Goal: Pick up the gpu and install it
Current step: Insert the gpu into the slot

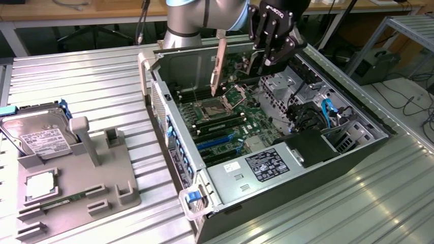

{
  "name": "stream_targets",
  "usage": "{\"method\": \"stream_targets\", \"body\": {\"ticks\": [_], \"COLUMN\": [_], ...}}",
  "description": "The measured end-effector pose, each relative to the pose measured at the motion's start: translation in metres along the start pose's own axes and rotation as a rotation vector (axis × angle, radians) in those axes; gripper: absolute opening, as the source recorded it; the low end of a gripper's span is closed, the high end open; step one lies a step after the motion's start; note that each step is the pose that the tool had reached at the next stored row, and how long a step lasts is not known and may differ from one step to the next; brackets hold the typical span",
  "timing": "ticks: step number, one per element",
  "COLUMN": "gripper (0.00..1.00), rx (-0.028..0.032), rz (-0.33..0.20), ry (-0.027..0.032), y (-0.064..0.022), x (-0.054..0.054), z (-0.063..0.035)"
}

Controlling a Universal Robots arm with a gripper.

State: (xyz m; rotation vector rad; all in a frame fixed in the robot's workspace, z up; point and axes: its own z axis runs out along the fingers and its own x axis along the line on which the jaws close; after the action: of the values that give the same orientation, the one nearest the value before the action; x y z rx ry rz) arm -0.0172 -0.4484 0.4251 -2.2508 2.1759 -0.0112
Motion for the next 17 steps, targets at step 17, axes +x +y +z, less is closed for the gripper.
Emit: {"method": "stream_targets", "body": {"ticks": [17], "gripper": [0.28], "rx": [0.0001], "rz": [0.0], "ry": [-0.0012], "y": [0.0001], "x": [0.0], "z": [0.0082]}}
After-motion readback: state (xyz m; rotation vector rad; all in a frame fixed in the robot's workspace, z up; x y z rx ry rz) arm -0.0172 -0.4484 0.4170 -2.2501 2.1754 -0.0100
